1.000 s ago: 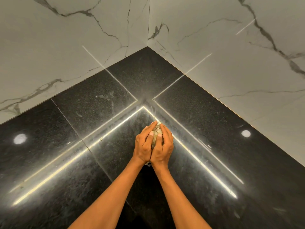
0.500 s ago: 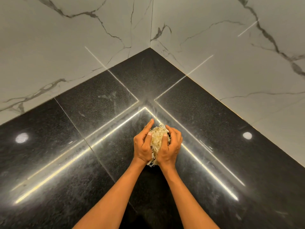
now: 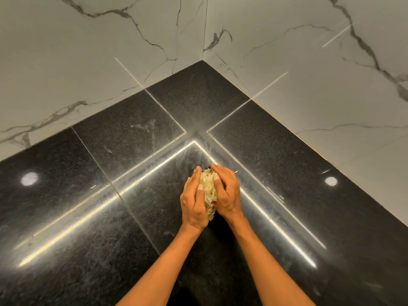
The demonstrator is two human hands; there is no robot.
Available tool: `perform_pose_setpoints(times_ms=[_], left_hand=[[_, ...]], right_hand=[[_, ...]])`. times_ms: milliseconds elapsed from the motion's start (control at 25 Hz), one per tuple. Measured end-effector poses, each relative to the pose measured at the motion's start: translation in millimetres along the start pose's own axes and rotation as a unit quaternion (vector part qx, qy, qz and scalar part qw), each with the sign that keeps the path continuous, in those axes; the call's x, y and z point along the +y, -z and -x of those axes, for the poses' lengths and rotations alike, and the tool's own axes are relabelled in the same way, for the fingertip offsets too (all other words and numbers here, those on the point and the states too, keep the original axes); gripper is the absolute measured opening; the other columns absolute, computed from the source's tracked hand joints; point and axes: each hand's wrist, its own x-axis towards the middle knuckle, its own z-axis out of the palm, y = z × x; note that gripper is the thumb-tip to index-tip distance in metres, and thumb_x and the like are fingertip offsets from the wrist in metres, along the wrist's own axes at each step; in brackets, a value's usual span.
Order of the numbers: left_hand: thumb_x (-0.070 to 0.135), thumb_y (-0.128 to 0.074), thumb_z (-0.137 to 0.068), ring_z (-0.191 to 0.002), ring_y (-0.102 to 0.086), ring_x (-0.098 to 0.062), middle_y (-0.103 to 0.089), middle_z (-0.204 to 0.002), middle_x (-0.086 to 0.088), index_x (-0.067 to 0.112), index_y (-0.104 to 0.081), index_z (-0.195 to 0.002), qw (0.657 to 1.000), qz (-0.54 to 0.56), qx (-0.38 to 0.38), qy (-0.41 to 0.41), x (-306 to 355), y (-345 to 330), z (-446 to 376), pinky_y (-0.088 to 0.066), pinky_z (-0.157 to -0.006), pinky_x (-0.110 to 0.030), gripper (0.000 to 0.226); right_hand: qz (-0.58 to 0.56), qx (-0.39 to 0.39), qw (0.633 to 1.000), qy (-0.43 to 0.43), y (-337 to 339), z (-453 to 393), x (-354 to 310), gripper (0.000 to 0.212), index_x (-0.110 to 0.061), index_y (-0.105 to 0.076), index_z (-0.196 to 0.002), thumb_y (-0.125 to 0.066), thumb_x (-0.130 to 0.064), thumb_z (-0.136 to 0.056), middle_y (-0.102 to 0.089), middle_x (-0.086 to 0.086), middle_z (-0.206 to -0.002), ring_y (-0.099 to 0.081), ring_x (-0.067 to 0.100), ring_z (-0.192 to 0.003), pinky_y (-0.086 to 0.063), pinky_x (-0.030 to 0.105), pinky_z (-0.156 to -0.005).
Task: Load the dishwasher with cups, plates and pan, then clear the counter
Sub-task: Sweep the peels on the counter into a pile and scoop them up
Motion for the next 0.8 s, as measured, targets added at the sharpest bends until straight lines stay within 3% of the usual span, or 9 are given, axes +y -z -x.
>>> perform_pose_setpoints(times_ms=[120, 320, 440, 560, 640, 720, 800], left_hand=[[0.037, -0.029, -0.096, -0.142, -0.040, -0.016, -0.046, -0.151, -0.007, 0.005, -0.044, -0.147, 1.000, -0.021, -0.014, -0.002, 0, -2, -1, -0.019, -0.121, -0.025, 0.062], [0.032, -0.034, -0.097, -0.140, -0.042, -0.010, -0.048, -0.150, -0.004, 0.008, -0.044, -0.147, 0.999, 0.036, -0.022, 0.010, -2, 4, -2, -0.024, -0.121, -0.050, 0.056], [0.021, -0.038, -0.098, -0.140, -0.043, -0.010, -0.050, -0.149, 0.000, 0.012, -0.047, -0.145, 0.994, 0.097, -0.029, 0.030, -4, 7, -2, -0.028, -0.119, -0.052, 0.048], [0.011, -0.037, -0.096, -0.142, -0.042, -0.017, -0.048, -0.150, -0.006, 0.004, -0.044, -0.145, 0.981, 0.184, -0.041, 0.046, -6, 12, -5, -0.030, -0.119, -0.050, 0.050], [0.011, -0.037, -0.094, -0.138, -0.047, -0.022, -0.051, -0.147, -0.009, 0.001, -0.042, -0.146, 0.966, 0.248, -0.042, 0.059, 0, 12, -6, -0.037, -0.115, -0.041, 0.053], [0.011, -0.038, -0.091, -0.128, -0.056, -0.018, -0.057, -0.140, -0.010, 0.000, -0.041, -0.146, 0.939, 0.329, -0.036, 0.092, 11, 8, -3, -0.046, -0.103, -0.027, 0.056], [0.013, -0.040, -0.089, -0.122, -0.060, -0.020, -0.061, -0.135, -0.012, 0.000, -0.043, -0.145, 0.903, 0.409, -0.032, 0.125, 16, 0, -1, -0.050, -0.097, -0.026, 0.057]], right_hand=[[-0.009, 0.023, 1.000, -0.010, -14, 12, -5, 0.047, -0.010, -0.071, -0.123, -0.039, -0.035, -0.098, -0.070, 0.001, -0.123, -0.059, 0.016, -0.120, -0.044, 0.040, -0.105], [-0.052, 0.067, 0.996, -0.030, -28, 29, -24, 0.046, -0.014, -0.072, -0.119, -0.036, -0.036, -0.100, -0.070, -0.009, -0.116, -0.058, -0.002, -0.112, -0.047, 0.031, -0.100], [-0.090, 0.082, 0.990, -0.070, -35, 33, -27, 0.047, -0.014, -0.073, -0.120, -0.039, -0.040, -0.098, -0.071, -0.006, -0.117, -0.058, 0.006, -0.116, -0.047, 0.032, -0.100], [-0.153, 0.097, 0.980, -0.088, -48, 36, -30, 0.036, -0.020, -0.071, -0.121, -0.046, -0.031, -0.098, -0.070, -0.004, -0.121, -0.059, 0.015, -0.120, -0.047, 0.035, -0.102], [-0.258, 0.111, 0.953, -0.112, -54, 36, -36, 0.031, -0.023, -0.070, -0.120, -0.048, -0.023, -0.098, -0.069, 0.001, -0.124, -0.063, 0.020, -0.120, -0.050, 0.033, -0.099], [-0.362, 0.122, 0.911, -0.155, -53, 36, -42, 0.030, -0.015, -0.069, -0.119, -0.045, -0.013, -0.101, -0.070, 0.009, -0.124, -0.066, 0.022, -0.116, -0.053, 0.029, -0.093], [-0.434, 0.137, 0.867, -0.204, -45, 35, -44, 0.031, -0.007, -0.068, -0.118, -0.039, -0.005, -0.105, -0.072, 0.012, -0.119, -0.069, 0.026, -0.112, -0.055, 0.031, -0.090]])
